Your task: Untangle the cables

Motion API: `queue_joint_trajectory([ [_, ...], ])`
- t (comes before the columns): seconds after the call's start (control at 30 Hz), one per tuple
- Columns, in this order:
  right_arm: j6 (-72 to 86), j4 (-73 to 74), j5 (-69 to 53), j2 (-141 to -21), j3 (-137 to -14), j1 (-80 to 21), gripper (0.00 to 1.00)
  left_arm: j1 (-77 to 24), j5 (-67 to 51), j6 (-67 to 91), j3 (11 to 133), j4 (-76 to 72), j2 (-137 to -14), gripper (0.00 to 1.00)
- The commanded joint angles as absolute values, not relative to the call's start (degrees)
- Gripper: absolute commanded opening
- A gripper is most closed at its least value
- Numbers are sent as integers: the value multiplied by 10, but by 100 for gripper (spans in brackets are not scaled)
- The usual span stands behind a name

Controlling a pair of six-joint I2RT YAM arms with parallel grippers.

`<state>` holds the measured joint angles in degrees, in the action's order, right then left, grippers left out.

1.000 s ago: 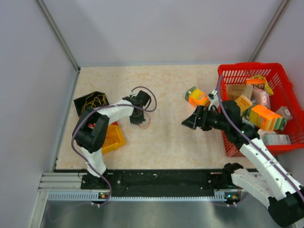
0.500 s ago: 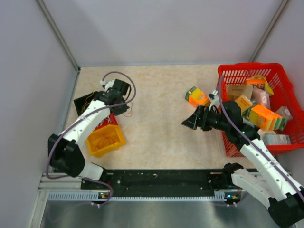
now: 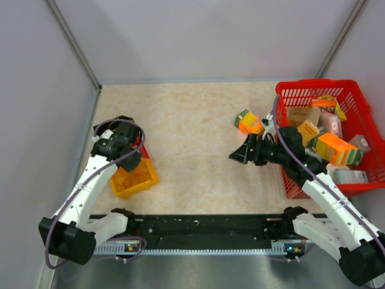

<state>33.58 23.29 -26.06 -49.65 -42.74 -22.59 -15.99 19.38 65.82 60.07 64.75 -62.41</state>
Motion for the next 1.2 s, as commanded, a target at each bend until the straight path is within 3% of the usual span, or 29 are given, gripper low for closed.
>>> queue_joint_trajectory([
  [0.0,330,209,-272,-496,-426,-221,86,-146,175,738,568,668,-608,0],
  [0.33,333,211,-269,-483,-422,-221,86,-47,97,743,453,578,-527,0],
  [0.43,333,211,-269,-484,-422,-221,86,-18,45,712,447,550,-521,6],
  [0.47,334,211,-269,-483,-422,-221,86,-14,42,711,451,548,-516,11],
  [0.57,333,211,-271,-483,-421,-221,86,-9,52,701,468,551,-497,46],
  [0.67,335,211,-271,-482,-418,-221,86,-6,72,692,511,574,-482,70],
  [0.93,323,215,-263,-482,-422,-221,86,-5,78,569,640,541,-461,74],
  [1.03,283,236,-247,-475,-440,-221,86,-5,-99,470,620,359,-447,76],
  [1.1,247,264,-222,-462,-464,-221,87,-6,-239,468,606,239,-448,88],
  [1.17,208,303,-193,-447,-497,-221,87,-8,-336,480,613,146,-464,92],
])
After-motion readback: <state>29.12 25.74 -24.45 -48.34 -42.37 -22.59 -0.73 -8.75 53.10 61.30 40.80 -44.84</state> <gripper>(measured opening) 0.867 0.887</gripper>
